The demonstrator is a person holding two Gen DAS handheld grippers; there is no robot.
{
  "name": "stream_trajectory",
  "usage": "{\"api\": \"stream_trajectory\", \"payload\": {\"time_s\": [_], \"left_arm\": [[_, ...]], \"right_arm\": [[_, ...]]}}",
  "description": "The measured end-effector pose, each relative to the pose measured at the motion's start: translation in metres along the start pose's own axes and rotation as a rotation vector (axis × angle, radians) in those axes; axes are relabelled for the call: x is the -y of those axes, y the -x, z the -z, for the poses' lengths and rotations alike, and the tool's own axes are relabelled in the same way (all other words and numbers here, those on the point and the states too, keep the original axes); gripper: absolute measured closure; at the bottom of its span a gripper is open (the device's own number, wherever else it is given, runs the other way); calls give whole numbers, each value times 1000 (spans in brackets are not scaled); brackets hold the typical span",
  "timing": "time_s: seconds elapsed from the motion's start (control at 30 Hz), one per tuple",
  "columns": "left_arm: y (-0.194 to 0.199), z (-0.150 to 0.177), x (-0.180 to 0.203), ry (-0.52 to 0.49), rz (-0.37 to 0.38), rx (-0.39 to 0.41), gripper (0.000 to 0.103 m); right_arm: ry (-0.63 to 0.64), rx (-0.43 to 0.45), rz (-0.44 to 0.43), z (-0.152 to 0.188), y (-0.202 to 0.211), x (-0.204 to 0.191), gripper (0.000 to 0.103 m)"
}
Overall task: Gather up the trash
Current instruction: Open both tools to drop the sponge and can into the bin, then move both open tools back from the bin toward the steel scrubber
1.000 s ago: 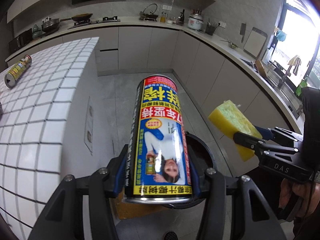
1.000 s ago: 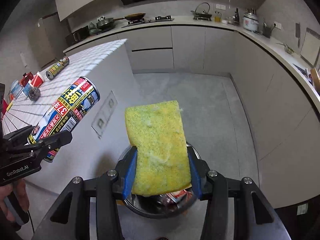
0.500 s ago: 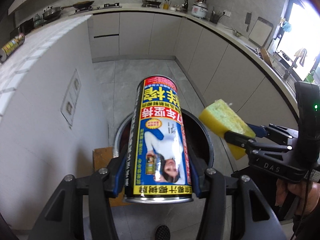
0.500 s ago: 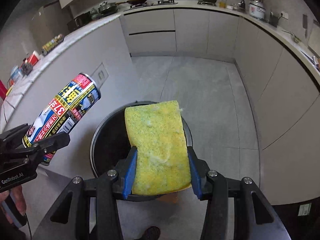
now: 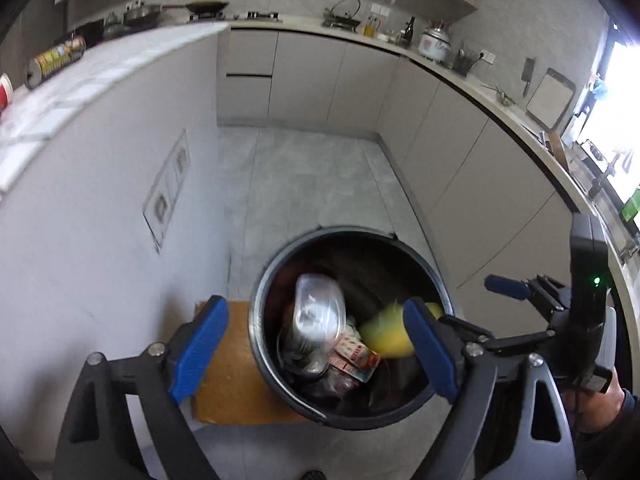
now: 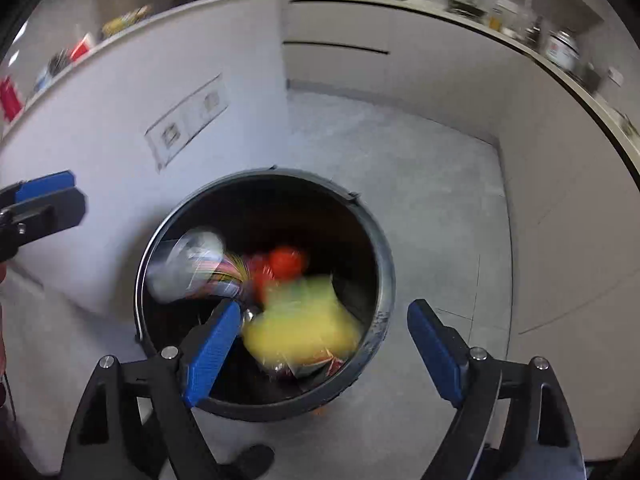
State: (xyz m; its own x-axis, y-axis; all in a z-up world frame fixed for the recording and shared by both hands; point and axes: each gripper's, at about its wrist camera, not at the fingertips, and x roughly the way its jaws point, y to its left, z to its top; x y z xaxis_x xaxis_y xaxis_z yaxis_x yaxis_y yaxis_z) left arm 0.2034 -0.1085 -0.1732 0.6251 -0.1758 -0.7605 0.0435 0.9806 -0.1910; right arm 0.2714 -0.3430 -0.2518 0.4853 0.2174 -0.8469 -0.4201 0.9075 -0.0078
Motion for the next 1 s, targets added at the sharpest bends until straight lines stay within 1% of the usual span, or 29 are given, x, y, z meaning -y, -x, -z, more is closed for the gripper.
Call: {"api": "stream_trajectory", "payload": {"time_s": [0.07, 0.17, 0.27, 0.4, 0.57, 0.67, 0.73, 1.0], "left_arm": [[5, -3, 2, -2, 2, 6, 13], [12, -5, 6, -8, 1, 18, 13], [14, -4, 11, -20, 0, 26, 13], [14, -7, 10, -24, -18, 31, 13], [23, -11, 7, -25, -35, 33, 13], [30, -13, 5, -27, -49, 45, 13], [32, -14, 4, -22, -51, 43, 13], [49, -20, -4, -15, -57, 57, 13]], "right_arm": [[-30, 10, -21, -3, 5, 4, 16], [-35, 18, -31, -3, 12, 4, 16], [-29, 32, -27, -4, 20, 5, 16], [-74, 48, -27, -1, 33, 8, 16], [-100, 34, -10, -1, 43, 8, 16], [-114, 15, 14, -2, 48, 7, 16], [-117, -4, 48, -5, 49, 4, 16], [-104, 18, 47, -24, 67, -10, 16]]}}
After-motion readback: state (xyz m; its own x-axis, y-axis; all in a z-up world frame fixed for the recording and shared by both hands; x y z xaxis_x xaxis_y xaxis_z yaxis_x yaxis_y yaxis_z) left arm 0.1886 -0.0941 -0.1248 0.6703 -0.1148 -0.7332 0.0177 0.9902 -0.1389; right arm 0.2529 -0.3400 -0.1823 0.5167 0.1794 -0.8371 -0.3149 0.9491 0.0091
